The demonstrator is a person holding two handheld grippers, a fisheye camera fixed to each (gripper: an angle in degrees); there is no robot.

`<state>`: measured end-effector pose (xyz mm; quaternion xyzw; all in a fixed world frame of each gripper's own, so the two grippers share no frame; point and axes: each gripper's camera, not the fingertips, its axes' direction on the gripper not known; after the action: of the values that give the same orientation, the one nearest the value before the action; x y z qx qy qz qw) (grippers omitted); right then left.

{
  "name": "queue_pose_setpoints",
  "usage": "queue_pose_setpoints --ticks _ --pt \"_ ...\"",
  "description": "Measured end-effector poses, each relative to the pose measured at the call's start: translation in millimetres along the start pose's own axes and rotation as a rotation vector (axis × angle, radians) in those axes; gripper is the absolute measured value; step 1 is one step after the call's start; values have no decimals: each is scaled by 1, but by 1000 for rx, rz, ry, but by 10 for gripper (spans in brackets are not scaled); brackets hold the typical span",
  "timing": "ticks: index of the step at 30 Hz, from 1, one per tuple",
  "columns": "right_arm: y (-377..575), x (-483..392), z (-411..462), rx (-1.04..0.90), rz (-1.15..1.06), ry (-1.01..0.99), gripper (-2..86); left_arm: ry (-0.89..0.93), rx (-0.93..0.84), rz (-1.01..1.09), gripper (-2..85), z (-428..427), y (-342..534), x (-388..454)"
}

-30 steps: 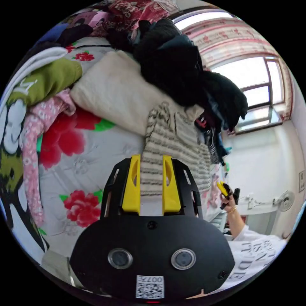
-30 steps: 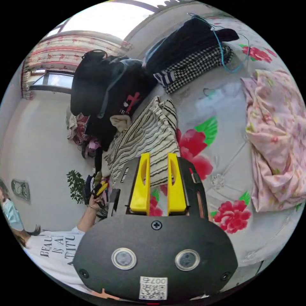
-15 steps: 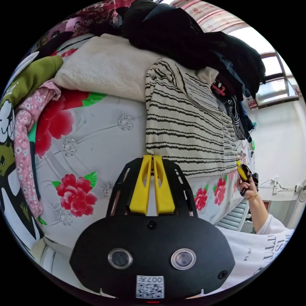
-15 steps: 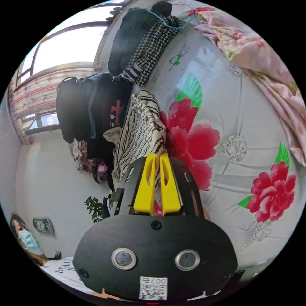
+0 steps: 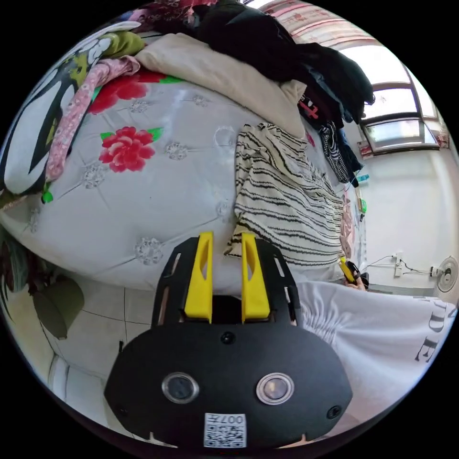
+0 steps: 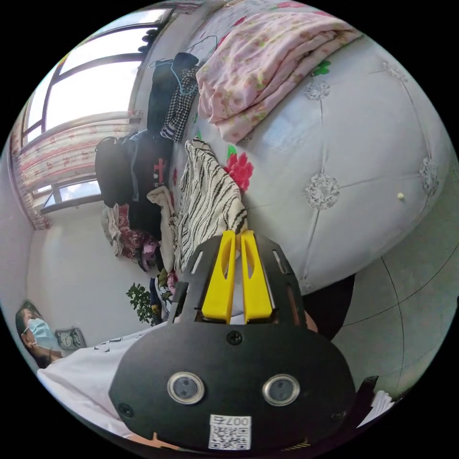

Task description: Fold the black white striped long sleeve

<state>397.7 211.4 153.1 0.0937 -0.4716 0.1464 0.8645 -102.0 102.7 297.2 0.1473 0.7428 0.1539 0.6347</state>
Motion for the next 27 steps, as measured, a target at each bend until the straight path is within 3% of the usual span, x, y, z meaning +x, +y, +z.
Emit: queue_pose_setpoints --ticks 4,8,14,19,22,27 --pt "11 -31 10 -27 -105 172 20 -122 13 94 127 -3 -24 31" --pt "30 -96 -4 72 -378 426 39 -276 31 279 123 -28 -31 63" --pt "13 -191 52 68 -687 459 63 -297 37 478 133 -12 -49 92" --pt "-23 -236 142 17 -769 584 73 -280 124 721 148 63 -68 147" --pt "-44 -246 185 7 -755 694 62 -328 42 828 134 116 -81 174" --pt "-54 -247 217 -25 -745 842 11 -386 -73 914 12 167 -91 186"
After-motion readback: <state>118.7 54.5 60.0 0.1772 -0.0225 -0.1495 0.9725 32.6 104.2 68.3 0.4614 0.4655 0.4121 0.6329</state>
